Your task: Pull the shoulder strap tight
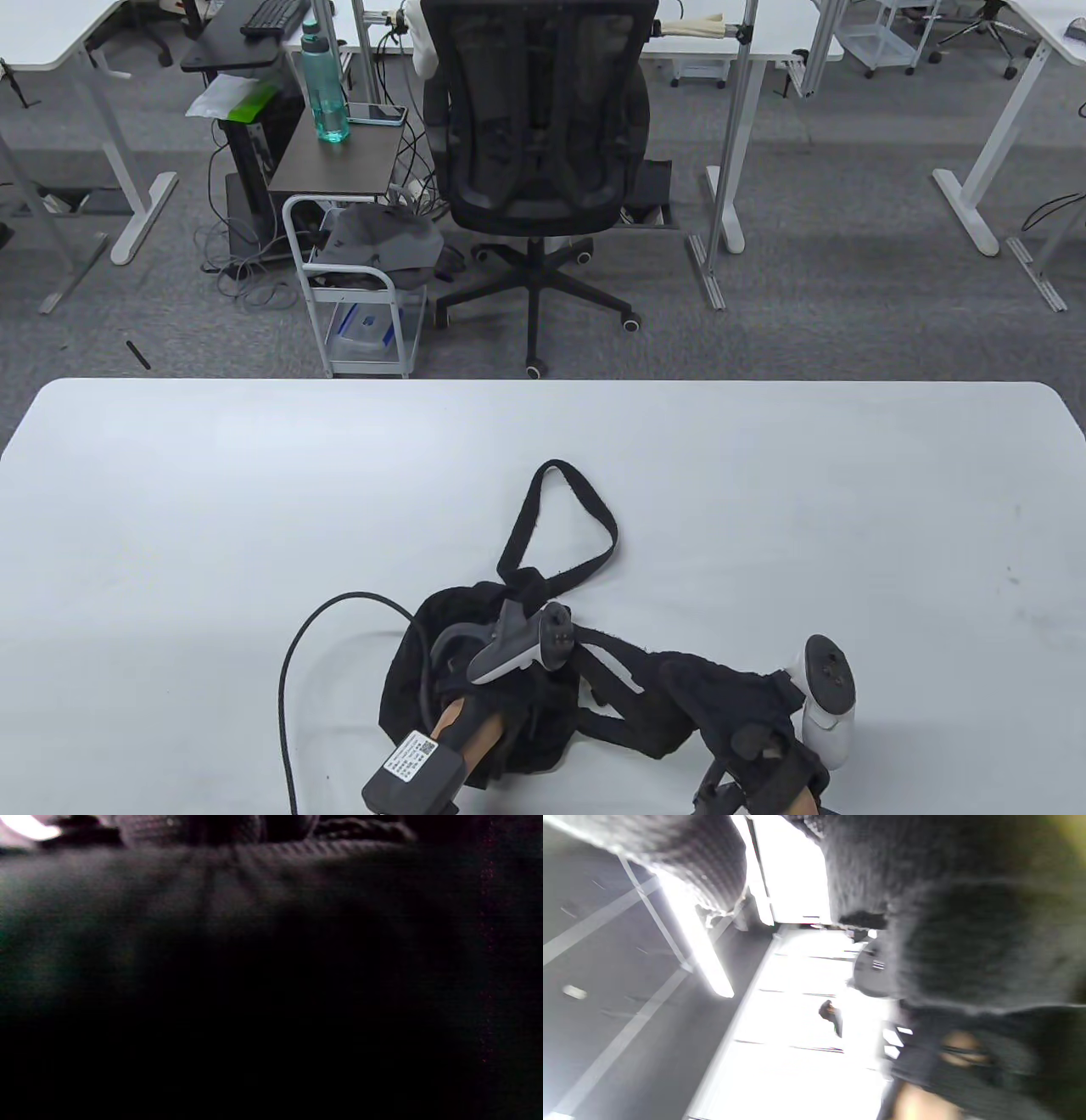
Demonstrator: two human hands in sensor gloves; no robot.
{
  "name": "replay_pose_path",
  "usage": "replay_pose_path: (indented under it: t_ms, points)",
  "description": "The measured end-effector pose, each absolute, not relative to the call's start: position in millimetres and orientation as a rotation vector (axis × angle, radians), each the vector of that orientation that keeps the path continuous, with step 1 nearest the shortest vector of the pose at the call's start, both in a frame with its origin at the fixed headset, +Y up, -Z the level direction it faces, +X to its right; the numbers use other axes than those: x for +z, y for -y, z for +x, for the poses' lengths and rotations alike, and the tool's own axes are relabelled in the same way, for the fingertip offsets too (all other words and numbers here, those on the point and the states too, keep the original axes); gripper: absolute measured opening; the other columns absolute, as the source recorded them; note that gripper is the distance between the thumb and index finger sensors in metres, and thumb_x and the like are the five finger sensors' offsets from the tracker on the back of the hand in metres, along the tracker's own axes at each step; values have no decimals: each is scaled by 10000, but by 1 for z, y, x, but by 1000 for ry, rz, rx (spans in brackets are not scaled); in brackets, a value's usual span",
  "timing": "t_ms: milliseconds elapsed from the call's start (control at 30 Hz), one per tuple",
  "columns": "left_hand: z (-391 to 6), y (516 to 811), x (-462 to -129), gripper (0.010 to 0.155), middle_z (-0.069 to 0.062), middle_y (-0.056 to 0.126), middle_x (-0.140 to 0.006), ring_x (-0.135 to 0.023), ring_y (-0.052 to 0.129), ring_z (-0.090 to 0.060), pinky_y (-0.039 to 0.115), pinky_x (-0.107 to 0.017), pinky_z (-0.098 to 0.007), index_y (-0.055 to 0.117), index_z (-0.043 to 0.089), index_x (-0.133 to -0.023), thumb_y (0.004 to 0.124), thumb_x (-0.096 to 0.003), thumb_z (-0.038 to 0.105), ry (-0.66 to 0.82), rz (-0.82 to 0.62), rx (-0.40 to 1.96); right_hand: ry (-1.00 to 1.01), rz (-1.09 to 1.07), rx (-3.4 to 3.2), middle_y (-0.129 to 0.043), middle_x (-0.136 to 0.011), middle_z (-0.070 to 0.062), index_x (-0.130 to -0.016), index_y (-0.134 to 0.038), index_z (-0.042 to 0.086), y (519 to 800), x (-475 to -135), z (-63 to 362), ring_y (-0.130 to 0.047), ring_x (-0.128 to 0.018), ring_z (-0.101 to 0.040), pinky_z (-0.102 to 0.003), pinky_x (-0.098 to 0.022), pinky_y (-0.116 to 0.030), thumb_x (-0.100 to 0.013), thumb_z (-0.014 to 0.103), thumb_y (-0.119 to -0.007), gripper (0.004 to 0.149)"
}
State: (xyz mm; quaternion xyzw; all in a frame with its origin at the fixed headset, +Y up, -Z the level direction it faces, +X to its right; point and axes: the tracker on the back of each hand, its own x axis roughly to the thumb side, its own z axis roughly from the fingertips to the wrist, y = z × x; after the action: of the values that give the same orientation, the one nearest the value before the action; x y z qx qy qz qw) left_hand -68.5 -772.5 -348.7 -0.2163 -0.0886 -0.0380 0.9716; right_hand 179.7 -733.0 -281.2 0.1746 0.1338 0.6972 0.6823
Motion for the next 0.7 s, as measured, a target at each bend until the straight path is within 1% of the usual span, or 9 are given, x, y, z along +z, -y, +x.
replay_pose_path:
  t_ms: [67, 100, 167, 333, 500, 700]
  points:
    - [-67, 772, -354, 1056, 96, 706, -863, -728, 780, -165, 768, -539, -322, 321, 210, -1056, 707, -226, 738, 162, -451, -82, -363, 354, 1675, -1004, -475, -396, -846, -740, -215, 733, -281, 180, -1069, -180, -377, -550, -269, -877, -499, 504, -745, 799]
    - [-67, 772, -356, 1059, 97, 709, -857, -721, 783, -163, 770, -534, -320, 325, 212, -1053, 710, -220, 740, 155, -462, -74, -405, 388, 1724, -1013, -479, -377, -849, -742, -206, 734, -282, 179, -1074, -187, -357, -537, -275, -883, -509, 516, -725, 799]
    - [-68, 772, -360, 1063, 107, 718, -840, -703, 793, -152, 778, -520, -310, 336, 216, -1051, 718, -210, 743, 138, -471, -61, -475, 363, 1779, -988, -526, -397, -874, -715, -217, 735, -281, 179, -1050, -235, -404, -572, -328, -841, -523, 496, -711, 794]
    - [-71, 774, -368, 1060, 123, 736, -801, -659, 805, -134, 788, -489, -291, 361, 228, -1044, 738, -196, 741, 126, -485, -27, -563, 304, 1962, -978, -571, -388, -898, -698, -202, 743, -284, 178, -1041, -289, -427, -578, -395, -812, -533, 494, -684, 787]
    - [-72, 776, -372, 1058, 129, 737, -785, -637, 803, -125, 785, -474, -280, 368, 229, -1044, 745, -197, 739, 109, -473, -4, -583, 233, 1985, -949, -616, -409, -910, -681, -200, 754, -290, 179, -1023, -346, -468, -601, -433, -777, -531, 480, -682, 779]
    - [-73, 776, -368, 1056, 126, 735, -796, -643, 802, -126, 781, -479, -279, 365, 221, -1055, 733, -214, 742, 125, -434, -9, -581, 172, 2032, -936, -642, -407, -913, -673, -187, 768, -298, 177, -1013, -383, -488, -615, -444, -760, -520, 474, -696, 770]
